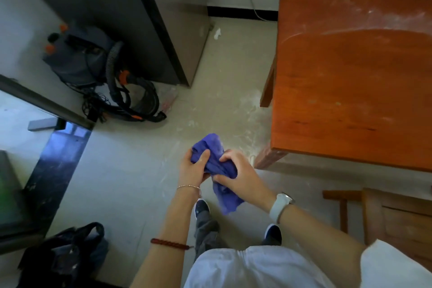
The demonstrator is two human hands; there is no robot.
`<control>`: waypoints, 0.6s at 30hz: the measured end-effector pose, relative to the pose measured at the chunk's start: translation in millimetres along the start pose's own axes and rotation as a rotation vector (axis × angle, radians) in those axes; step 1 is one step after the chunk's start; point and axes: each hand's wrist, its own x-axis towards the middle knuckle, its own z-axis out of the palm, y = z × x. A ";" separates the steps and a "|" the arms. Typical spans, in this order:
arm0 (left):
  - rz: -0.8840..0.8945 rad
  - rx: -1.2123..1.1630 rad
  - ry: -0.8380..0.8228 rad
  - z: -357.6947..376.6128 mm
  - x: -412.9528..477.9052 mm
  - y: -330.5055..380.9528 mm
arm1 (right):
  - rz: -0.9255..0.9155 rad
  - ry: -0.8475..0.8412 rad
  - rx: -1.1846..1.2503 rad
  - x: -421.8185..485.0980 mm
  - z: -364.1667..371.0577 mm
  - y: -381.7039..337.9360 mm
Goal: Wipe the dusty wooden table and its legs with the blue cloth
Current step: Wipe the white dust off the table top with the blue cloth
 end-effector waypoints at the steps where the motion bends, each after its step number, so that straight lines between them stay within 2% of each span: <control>1: -0.001 -0.020 0.002 -12.6 11.0 8.9 | 0.042 0.032 0.057 10.7 6.5 -7.6; 4: 0.014 -0.052 -0.088 -50.0 46.1 40.8 | 0.194 0.138 0.277 47.9 22.9 -30.5; 8: -0.002 -0.051 -0.212 -77.1 88.9 89.6 | 0.310 0.108 0.243 101.3 33.8 -55.4; 10: 0.004 -0.002 -0.204 -76.6 113.7 109.3 | 0.341 0.156 0.233 126.8 31.6 -64.8; 12: 0.056 0.178 -0.114 -70.5 143.1 120.4 | 0.336 0.280 0.157 150.7 24.5 -70.1; 15: 0.292 0.645 0.005 -54.9 181.1 135.6 | 0.354 0.405 -0.052 186.3 5.5 -72.2; 18: 0.476 0.820 -0.178 -26.7 211.0 156.4 | 0.409 0.384 -0.201 226.6 -22.1 -65.0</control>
